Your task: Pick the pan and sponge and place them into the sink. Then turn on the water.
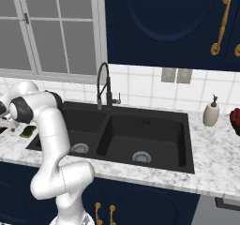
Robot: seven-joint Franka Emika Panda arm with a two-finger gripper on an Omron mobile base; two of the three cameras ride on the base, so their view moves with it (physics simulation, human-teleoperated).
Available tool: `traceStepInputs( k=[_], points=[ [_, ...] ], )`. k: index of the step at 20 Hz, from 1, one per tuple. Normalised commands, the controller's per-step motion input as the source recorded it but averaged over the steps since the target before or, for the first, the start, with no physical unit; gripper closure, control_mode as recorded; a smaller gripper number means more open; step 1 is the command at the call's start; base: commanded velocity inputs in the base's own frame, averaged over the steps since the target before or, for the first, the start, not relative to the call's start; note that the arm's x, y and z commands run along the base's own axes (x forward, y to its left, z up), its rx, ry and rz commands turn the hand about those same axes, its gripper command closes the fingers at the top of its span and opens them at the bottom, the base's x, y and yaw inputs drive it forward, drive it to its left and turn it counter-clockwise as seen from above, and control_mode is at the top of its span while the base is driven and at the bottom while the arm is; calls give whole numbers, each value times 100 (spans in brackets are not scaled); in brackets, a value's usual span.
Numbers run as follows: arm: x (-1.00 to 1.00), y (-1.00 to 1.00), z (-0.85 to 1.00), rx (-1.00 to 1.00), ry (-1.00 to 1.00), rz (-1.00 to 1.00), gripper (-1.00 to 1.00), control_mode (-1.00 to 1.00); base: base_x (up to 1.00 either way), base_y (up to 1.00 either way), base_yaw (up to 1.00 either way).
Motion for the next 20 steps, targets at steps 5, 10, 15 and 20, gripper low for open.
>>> traceStepInputs(
  k=[5, 10, 15, 20],
  points=[
    [0, -9, -54, 1, 0, -7, 100, -100, 0, 0, 0],
    [-1, -12, -26, 1, -5, -6, 100, -100, 0, 0, 0],
    [-3, -19, 0, 8, -6, -5, 100, -100, 0, 0, 0],
    [-29, -20, 59, 15, -21, -7, 100, -100, 0, 0, 0]
  ],
)
